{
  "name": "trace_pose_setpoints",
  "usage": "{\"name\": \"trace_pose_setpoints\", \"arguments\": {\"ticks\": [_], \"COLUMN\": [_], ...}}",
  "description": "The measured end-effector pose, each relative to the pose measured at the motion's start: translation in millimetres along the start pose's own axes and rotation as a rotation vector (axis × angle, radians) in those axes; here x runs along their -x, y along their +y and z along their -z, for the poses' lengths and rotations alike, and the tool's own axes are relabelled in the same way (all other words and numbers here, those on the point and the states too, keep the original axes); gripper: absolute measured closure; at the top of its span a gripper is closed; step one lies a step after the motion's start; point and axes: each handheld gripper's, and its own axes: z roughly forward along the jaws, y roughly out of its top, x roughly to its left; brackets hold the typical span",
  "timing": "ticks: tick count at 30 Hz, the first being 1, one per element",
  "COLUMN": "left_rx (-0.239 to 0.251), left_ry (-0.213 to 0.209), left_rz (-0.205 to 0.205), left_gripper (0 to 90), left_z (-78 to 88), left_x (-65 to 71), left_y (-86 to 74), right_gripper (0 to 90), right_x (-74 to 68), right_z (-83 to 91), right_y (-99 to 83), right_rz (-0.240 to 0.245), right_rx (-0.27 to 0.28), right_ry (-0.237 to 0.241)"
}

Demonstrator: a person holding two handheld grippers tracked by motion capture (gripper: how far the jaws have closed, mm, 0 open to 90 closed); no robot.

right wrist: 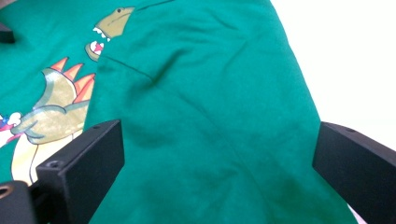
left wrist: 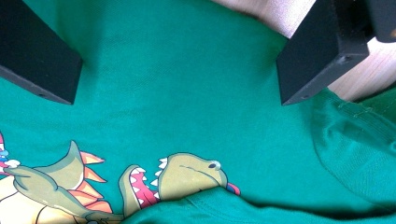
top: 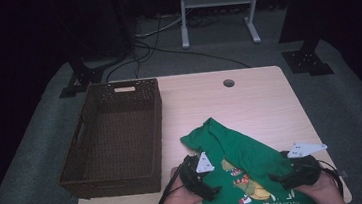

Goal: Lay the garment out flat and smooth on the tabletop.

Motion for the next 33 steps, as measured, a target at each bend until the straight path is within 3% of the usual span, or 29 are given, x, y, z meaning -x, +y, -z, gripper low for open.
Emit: {"name": "trace_pose_setpoints", "arguments": {"ticks": [6, 33], "left_rx": [0.0, 0.0], "left_ry": [-0.001, -0.007], "left_rz": [0.0, -0.006], "left_gripper": [0.0, 0.0], "left_z": [0.0, -0.3], "left_x": [0.0, -0.6], "left_y": [0.0, 0.3], "right_gripper": [1.5, 1.8], "right_x": [-1.9, -15.4], "right_z": [-3.5, -16.4], "right_y": [5.9, 35.6], "right_rz": [-0.009, 0.013], "right_rx": [0.012, 0.055], "right_ry": [0.03, 0.085]}}
